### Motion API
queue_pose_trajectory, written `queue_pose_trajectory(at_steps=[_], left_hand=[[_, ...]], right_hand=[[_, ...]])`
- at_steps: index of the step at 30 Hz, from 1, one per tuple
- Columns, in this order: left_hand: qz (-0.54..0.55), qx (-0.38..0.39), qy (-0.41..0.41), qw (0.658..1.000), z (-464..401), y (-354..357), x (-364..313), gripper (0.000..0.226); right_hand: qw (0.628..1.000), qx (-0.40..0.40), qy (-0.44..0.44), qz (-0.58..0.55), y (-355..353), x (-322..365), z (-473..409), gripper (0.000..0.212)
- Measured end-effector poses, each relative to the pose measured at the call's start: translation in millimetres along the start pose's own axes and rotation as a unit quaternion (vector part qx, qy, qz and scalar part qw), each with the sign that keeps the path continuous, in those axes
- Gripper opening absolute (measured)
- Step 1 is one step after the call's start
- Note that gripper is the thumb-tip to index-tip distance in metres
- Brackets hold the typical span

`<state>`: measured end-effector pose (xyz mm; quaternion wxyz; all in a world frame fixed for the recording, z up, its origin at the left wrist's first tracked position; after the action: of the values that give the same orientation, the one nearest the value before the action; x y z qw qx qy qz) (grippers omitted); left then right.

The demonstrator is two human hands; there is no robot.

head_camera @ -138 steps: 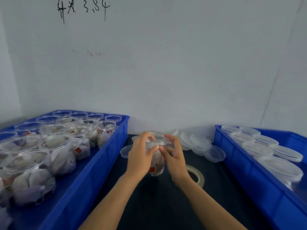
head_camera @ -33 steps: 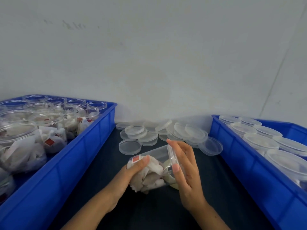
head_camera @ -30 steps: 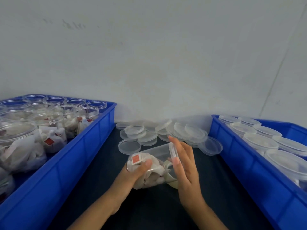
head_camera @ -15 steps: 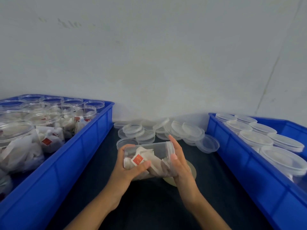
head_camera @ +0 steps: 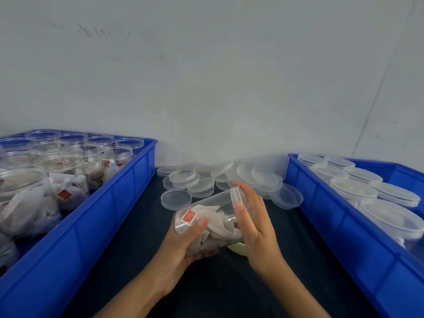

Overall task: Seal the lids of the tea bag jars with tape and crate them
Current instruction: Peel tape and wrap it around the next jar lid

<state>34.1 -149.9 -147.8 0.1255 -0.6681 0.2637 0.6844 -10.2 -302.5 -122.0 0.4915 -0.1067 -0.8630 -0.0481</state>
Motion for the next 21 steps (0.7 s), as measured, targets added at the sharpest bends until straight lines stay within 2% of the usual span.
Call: queue_pose_trajectory(at_steps=[3, 5, 7, 11, 15, 18, 21], left_hand=[[0.002, -0.013, 0.025, 1.000, -1.4, -0.3, 2.3, 0.113], [-0.001, -0.018, 0.045, 0.999, -3.9, -3.1, 2.7, 0.108], [-0.060, -0.021, 0.083, 0.994, -7.1, -7.6, 1.6, 0.098], [-0.277, -0.048, 0.148, 0.948, -14.9, -25.2, 2.7, 0.103], [-0.434, -0.088, 0.158, 0.883, -18.7, -32.0, 6.8, 0.098], [-0.493, -0.127, 0.169, 0.844, -18.5, -30.4, 9.6, 0.094], [-0.490, -0.178, 0.148, 0.840, -18.1, -33.2, 12.6, 0.089]], right_hand=[[1.000, 0.000, 0.012, 0.020, 3.4, 5.4, -4.6, 0.046], [1.000, -0.008, 0.002, 0.026, 3.2, 6.6, -5.1, 0.043], [0.999, -0.018, -0.010, 0.026, 2.1, 7.9, -5.8, 0.034], [0.998, -0.065, 0.001, 0.022, -2.1, 2.3, -9.4, 0.043], [0.997, -0.026, -0.005, 0.073, 3.3, -4.9, -8.4, 0.057], [0.997, 0.028, -0.016, 0.073, 3.6, -6.2, -10.2, 0.070], [0.998, 0.041, 0.001, 0.049, -4.5, -13.2, -9.8, 0.060]])
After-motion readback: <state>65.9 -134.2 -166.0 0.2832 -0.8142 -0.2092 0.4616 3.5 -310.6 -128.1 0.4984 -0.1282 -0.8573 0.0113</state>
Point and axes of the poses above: each hand's wrist, its own z-axis away from the middle knuckle, its own y-axis out of the palm, x = y × z, the point moved 1 cm from there along -z, towards the middle knuckle, and after that the axes turned 13 degrees about -z, right-handed, at the moved point
